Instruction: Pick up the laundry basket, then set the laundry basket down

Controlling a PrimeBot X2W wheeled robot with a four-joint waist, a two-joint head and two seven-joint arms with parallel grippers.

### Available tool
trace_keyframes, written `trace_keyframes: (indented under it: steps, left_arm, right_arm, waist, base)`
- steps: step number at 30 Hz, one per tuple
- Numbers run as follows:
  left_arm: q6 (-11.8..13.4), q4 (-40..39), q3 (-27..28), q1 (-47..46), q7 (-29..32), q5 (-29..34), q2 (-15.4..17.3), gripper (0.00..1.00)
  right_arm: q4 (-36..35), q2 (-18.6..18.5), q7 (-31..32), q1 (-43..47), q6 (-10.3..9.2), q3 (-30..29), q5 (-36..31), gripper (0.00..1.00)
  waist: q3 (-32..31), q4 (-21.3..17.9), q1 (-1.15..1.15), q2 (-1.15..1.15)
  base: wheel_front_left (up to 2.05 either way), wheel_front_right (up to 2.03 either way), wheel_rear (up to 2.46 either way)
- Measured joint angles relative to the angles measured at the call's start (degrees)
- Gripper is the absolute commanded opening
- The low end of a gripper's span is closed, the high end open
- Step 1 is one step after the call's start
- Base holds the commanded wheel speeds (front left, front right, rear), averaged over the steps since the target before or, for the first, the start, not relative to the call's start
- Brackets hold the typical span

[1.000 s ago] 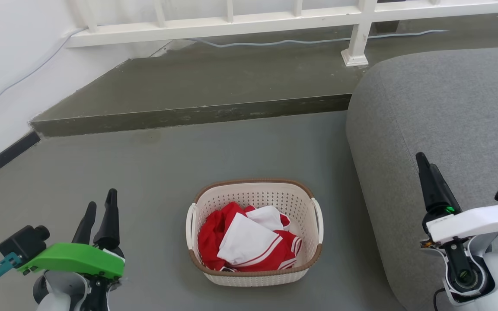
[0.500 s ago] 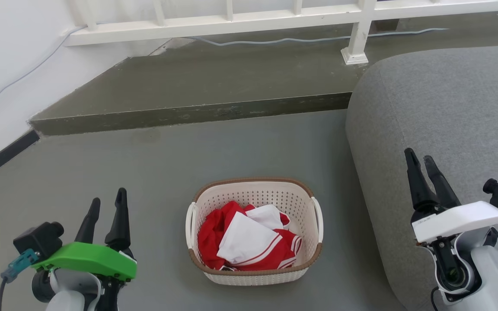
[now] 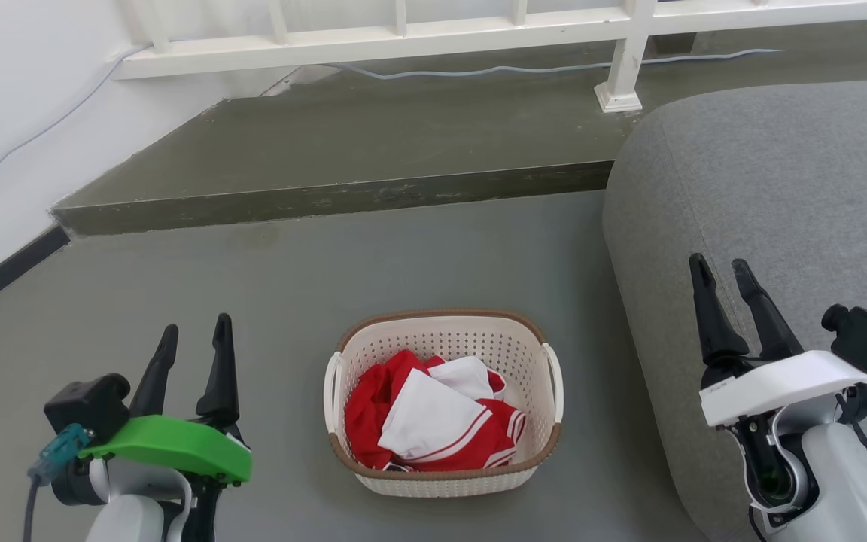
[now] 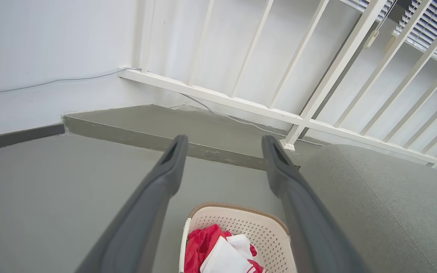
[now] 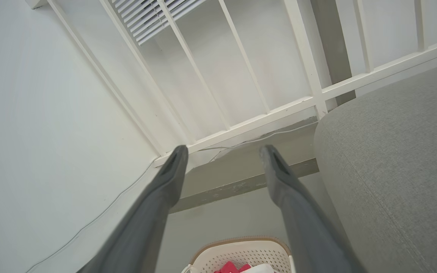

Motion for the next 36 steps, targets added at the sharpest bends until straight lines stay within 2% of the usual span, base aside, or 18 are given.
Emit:
trace_keyframes:
  steps: [21,36]
  left_arm:
    - [0.0,-0.5,-1.1,-0.1,-3.8,13.9,-0.7,1.0]
    - [-0.1,-0.4,-0.5,-0.1,-3.8,14.3,-1.0,1.0]
  right_arm:
    - [-1.0,0.2,-3.6,-0.8,-0.52,1.1,-15.6,1.0]
    - [-0.6,1.0,-3.9,-0.8,-0.53,-0.1,-17.4,1.0]
  waist:
    - [0.2,-0.1,0.0,0.0]
    - [0.3,-0.2,0.0,0.0]
  base:
    - [0.0,0.0,0.0]
    - [0.0,0.0,0.0]
